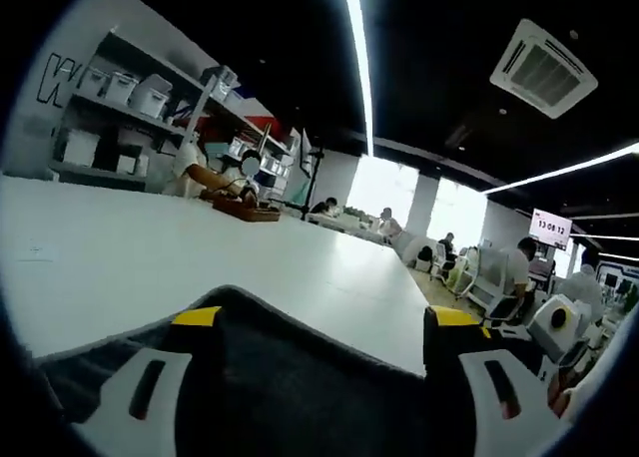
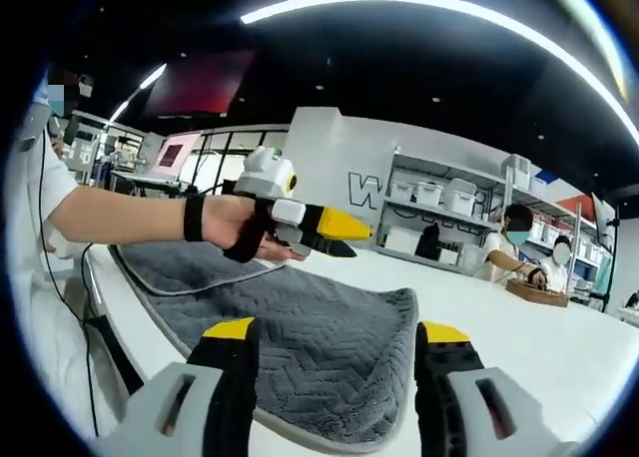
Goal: Open the folded towel by lifting each exposed corner and separating the folded layers until the towel lies flat within the target outline without major curled edges
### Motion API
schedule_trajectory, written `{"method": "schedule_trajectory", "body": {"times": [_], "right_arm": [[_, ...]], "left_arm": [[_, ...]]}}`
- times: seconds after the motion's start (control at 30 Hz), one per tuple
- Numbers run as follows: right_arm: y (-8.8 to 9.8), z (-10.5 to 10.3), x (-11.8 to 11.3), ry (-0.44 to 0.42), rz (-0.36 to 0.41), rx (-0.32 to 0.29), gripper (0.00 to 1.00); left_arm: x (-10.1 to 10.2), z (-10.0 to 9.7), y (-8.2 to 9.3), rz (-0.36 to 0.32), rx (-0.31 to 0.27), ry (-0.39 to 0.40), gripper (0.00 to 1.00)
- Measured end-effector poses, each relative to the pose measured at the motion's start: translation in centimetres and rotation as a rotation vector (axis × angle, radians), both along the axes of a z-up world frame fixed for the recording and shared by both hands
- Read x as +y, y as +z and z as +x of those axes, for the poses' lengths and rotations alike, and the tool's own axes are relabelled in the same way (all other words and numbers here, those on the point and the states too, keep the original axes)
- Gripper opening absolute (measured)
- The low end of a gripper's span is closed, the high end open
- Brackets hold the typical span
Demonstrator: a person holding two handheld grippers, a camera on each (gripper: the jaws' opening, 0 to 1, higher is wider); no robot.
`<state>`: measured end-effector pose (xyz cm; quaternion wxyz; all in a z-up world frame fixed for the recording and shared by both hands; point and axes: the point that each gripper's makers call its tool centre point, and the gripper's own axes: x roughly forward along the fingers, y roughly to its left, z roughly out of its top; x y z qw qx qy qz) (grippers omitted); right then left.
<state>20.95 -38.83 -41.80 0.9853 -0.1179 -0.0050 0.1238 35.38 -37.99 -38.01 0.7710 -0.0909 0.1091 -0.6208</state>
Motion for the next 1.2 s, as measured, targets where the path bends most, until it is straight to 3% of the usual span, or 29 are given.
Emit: {"method": "schedule_trajectory", "body": {"times": [0.07, 0.23, 0.33, 0.53, 0.73, 1.2], "right_arm": [[0.1, 0.0, 0.1, 0.003, -0.005, 0.000, 0.62], [0.2, -0.1, 0.7, 0.029, 0.004, 0.001, 0.66], [0.3, -0.1, 1.3, 0.052, -0.016, -0.009, 0.69], [0.4, 0.0, 1.6, 0.054, -0.025, -0.013, 0.73], [0.3, 0.2, 1.9, 0.070, -0.002, -0.006, 0.71], [0.2, 0.3, 3.4, 0.111, -0.001, 0.007, 0.68]], "left_arm": [[0.5, 0.0, -0.2, 0.054, -0.057, 0.000, 0.80], [1.3, -0.1, 0.4, 0.018, -0.038, -0.005, 0.78], [1.5, -0.4, -0.1, 0.039, -0.009, -0.018, 0.79], [1.9, -2.2, 0.2, 0.041, -0.053, -0.059, 0.81], [3.1, -3.3, 0.1, 0.054, -0.103, -0.058, 0.80], [6.0, -5.9, 0.2, 0.040, -0.138, -0.080, 0.79]]}}
